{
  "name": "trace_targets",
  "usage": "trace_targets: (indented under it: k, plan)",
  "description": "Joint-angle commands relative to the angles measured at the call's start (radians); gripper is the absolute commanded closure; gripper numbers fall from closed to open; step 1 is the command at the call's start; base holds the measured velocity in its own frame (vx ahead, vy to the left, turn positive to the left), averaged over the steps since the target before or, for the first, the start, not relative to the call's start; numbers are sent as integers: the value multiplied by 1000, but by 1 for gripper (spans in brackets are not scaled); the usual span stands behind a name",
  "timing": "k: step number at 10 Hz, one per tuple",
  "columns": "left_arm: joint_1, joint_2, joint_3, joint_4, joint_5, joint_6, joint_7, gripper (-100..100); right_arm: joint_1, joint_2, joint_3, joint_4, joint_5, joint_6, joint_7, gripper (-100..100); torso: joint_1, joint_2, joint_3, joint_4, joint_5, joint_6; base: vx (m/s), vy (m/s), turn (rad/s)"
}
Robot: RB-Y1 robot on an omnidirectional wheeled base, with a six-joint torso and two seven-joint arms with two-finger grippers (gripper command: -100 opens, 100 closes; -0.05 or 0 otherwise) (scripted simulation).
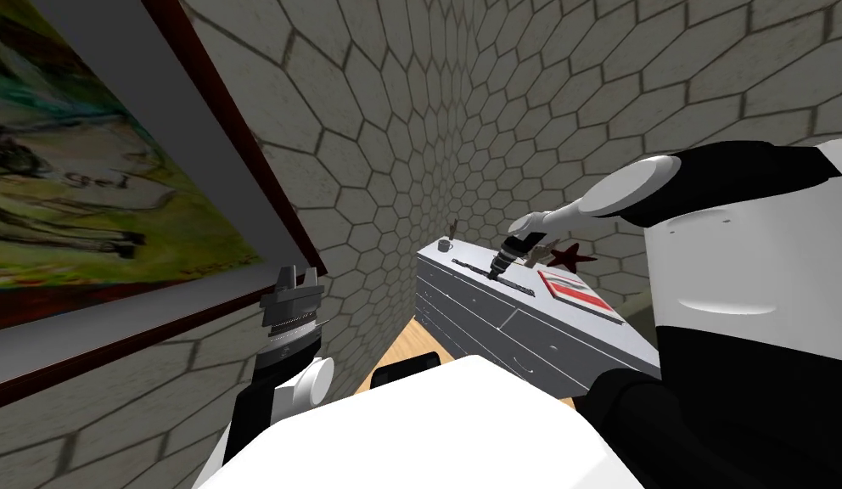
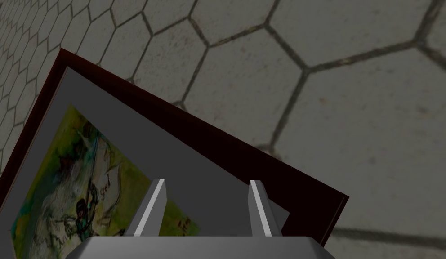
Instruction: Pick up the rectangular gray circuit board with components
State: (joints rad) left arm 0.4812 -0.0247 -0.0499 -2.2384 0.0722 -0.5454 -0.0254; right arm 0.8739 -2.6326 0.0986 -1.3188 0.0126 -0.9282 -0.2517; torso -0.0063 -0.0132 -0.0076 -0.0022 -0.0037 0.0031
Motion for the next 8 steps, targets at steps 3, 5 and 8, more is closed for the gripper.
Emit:
trace_targets:
  k: [3,5,8]
  plan:
    - [0,0,0,0,0,0,0,0,19,-39,18,0,2,-7,3,-100,0,-1,-1,0,0,0,54,-55,36]
    - [0,0,0,0,0,0,0,0,40,-19,11,-2,5,23,16,-100,3,2,1,1,0,1,-7,13,29]
    - [0,0,0,0,0,0,0,0,46,-13,9,-6,6,33,20,100,7,5,3,2,2,1,-23,27,22]
